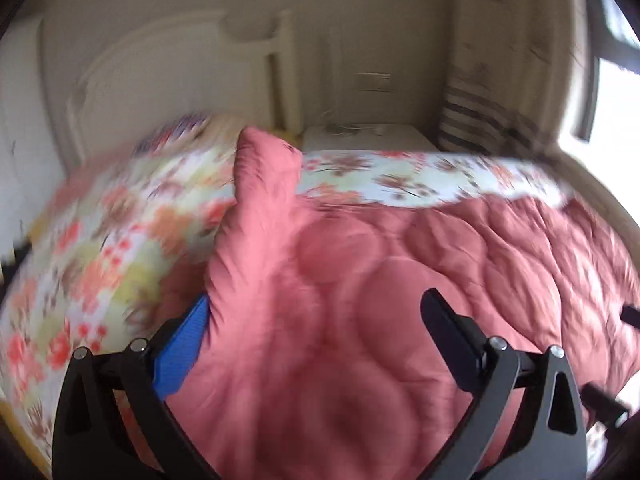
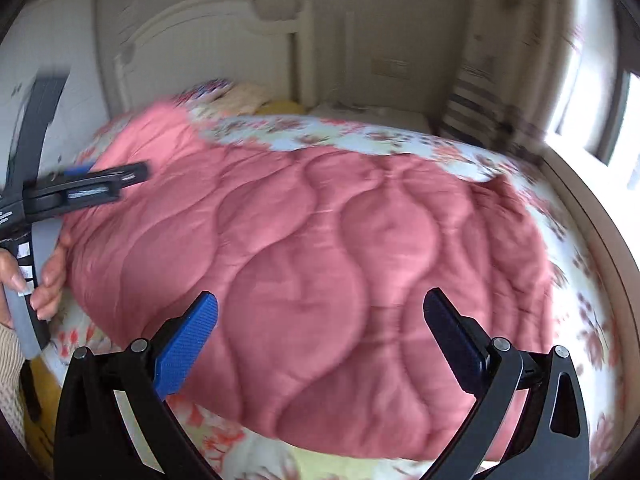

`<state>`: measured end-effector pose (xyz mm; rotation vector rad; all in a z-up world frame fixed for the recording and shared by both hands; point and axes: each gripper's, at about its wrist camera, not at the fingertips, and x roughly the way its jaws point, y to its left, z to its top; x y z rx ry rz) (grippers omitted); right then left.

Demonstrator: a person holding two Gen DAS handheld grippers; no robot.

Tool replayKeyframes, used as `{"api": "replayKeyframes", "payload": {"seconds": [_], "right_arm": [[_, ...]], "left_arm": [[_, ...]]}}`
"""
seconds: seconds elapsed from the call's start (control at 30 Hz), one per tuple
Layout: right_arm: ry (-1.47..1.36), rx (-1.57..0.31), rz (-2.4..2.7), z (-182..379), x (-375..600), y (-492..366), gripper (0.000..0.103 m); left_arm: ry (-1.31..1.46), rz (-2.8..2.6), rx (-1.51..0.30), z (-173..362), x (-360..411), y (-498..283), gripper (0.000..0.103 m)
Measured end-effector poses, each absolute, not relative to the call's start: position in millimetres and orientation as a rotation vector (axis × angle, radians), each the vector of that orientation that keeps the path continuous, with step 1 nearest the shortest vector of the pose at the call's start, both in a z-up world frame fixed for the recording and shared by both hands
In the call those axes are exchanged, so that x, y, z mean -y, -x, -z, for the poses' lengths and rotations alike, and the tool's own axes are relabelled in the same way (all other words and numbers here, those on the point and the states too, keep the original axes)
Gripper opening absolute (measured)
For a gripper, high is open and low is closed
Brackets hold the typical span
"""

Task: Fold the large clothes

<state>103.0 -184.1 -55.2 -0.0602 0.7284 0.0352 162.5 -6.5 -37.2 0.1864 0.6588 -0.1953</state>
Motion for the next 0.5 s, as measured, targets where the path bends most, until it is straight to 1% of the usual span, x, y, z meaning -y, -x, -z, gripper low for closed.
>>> {"api": "replayKeyframes", "payload": {"seconds": [0.07, 0.1, 0.17, 0.27, 0.37, 0.43, 0.5], "right_arm": [[0.116, -0.768, -0.028, 74, 177, -111, 0.099], [0.118, -0.768, -0.031, 82, 178, -113, 0.099], [0.094, -0.763, -0.049, 92, 182, -112, 0.099], [0.069, -0.774, -0.072, 89, 188, -110, 0.099], [0.055, -0.778, -0.081, 90, 192, -107, 0.099], [0.049, -0.772, -0.081, 92, 192, -106, 0.099], [0.049, -0.769, -0.082, 93, 192, -103, 0.099]], "left_arm": [[-0.29, 0.175, -0.682, 65, 31, -166, 0.101], [-0.307, 0.167, -0.657, 73, 34, -163, 0.101], [-0.275, 0.186, -0.679, 78, 27, -164, 0.101], [-0.249, 0.221, -0.708, 80, 17, -166, 0.101], [-0.205, 0.246, -0.707, 61, -2, -161, 0.101], [-0.174, 0.206, -0.635, 35, -32, -157, 0.101], [-0.152, 0.085, -0.613, 23, -74, -167, 0.101]]}}
